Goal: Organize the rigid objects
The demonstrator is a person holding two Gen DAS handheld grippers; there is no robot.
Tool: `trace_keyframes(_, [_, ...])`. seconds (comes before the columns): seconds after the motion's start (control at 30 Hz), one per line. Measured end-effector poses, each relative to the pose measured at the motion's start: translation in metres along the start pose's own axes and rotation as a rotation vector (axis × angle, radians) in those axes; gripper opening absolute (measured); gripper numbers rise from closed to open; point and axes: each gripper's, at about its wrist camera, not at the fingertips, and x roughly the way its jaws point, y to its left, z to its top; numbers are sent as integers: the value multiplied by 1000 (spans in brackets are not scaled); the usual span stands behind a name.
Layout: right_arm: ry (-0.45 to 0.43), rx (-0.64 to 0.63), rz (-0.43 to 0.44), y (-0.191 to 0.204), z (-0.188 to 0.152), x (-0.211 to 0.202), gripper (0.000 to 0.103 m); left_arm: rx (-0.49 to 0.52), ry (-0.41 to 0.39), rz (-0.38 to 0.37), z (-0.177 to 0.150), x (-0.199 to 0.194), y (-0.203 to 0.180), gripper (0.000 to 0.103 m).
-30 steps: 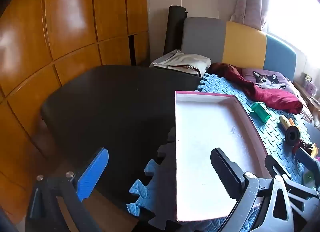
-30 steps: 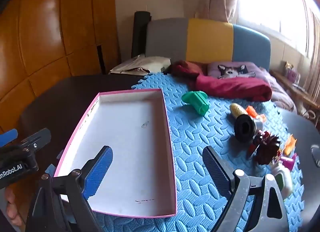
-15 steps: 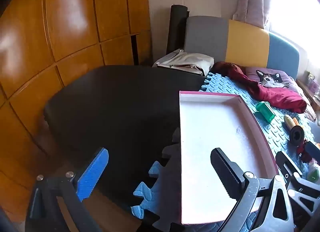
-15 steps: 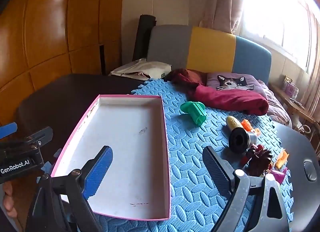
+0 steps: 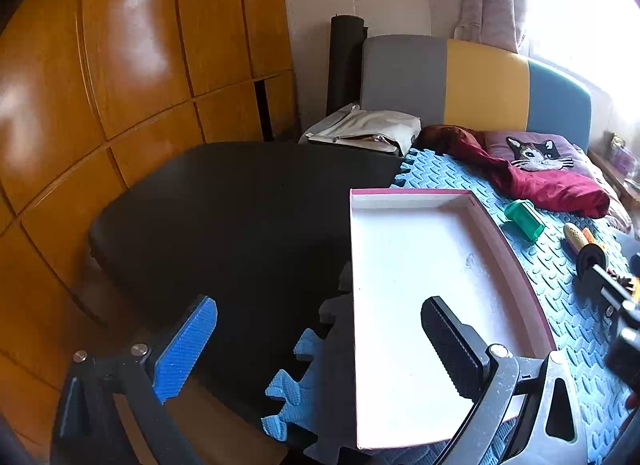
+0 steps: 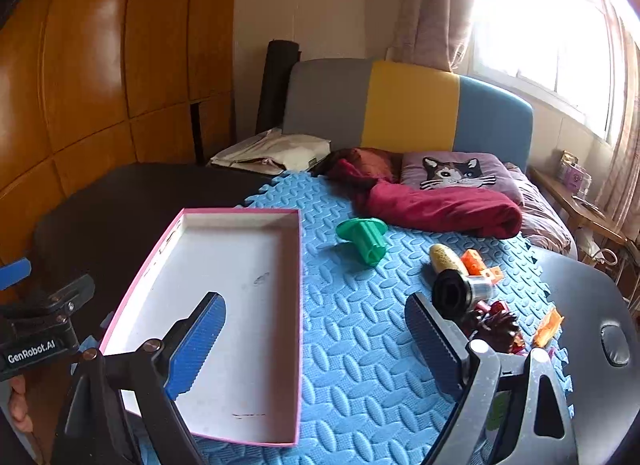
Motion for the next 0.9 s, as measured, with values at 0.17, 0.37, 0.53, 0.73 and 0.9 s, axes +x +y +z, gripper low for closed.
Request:
trace_keyframes(0.17, [-10, 19, -20, -18, 5, -2, 93, 15, 4, -8, 0, 0, -6, 103])
trace_keyframes(0.37, [-13, 69, -40, -55, 11, -5, 93, 30, 30, -118, 1, 3, -14, 103])
trace_keyframes(0.53, [-19, 134, -102, -102, 17, -9, 93, 26, 71, -284, 1, 6, -26, 103])
trace_keyframes(0.73, [-13, 262, -163, -174, 12, -9, 93, 99, 77, -374, 8, 4, -53, 103])
trace_keyframes(0.9, [-19, 373, -176, -220, -5, -4, 93, 117, 66, -429, 25, 4, -73, 103])
